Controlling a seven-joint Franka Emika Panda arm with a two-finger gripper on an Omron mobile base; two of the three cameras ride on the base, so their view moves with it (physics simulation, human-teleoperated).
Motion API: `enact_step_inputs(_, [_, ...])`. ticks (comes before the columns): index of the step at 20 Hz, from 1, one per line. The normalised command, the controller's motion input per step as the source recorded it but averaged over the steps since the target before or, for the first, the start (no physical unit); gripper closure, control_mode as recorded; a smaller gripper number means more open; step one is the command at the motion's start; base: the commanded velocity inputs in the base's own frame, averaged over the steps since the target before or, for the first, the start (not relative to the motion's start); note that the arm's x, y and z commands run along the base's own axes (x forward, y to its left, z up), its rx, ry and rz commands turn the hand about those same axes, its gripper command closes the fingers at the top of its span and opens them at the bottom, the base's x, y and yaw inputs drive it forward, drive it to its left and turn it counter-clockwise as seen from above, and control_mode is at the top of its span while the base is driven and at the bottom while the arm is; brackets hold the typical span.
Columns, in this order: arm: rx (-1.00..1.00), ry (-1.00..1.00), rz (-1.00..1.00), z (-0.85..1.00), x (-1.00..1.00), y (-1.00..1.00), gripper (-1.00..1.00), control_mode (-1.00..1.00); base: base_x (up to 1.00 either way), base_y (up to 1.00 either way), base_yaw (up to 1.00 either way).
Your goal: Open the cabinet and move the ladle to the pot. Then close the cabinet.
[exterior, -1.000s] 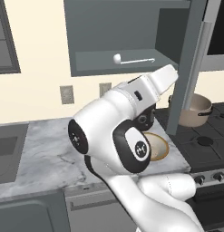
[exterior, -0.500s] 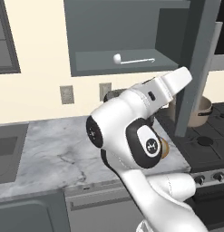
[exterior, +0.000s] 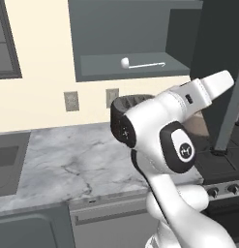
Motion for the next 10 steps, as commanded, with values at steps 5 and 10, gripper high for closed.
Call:
enact_step_inputs(5, [-0.02, 0.0, -0.07, -0.04, -0.02, -0.56, -1.0, -1.0, 0.0, 0.0, 0.0])
enact_step_inputs(10, [-0.03, 0.0, -0.01, -0.1, 0.0, -0.42, -1.0, -1.0, 0.0, 0.0, 0.0])
